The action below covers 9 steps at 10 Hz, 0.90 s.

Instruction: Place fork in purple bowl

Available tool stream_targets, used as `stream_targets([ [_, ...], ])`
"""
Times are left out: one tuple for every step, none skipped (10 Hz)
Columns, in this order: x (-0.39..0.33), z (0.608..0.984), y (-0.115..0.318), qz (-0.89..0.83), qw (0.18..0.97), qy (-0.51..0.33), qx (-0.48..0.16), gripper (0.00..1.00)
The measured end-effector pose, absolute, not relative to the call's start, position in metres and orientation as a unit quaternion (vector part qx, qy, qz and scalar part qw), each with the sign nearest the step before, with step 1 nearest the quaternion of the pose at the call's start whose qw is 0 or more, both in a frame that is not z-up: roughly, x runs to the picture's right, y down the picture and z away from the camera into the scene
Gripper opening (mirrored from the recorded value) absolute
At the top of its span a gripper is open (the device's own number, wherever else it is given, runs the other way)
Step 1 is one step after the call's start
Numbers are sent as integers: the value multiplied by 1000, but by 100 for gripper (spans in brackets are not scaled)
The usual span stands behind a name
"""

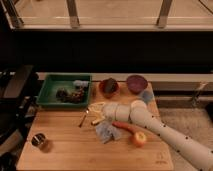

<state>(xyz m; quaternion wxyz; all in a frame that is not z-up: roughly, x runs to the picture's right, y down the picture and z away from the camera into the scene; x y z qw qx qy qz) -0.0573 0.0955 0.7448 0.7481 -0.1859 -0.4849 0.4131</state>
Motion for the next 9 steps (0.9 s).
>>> stream_targets([
  [-57, 745, 96, 413, 749, -485, -185, 0],
  [-56, 745, 95, 414, 749, -484, -182, 0],
  [-54, 746, 91, 422, 750, -480, -173, 0],
  [-46, 748, 86, 433, 750, -474, -160, 0],
  [-29, 751, 77, 448, 750, -466, -139, 0],
  [-11, 753, 69, 460, 750, -458, -122, 0],
  [8, 755, 61, 471, 751, -450, -104, 0],
  [28, 757, 52, 484, 750, -442, -87, 0],
  [47, 761, 43, 497, 748, -434, -70, 0],
])
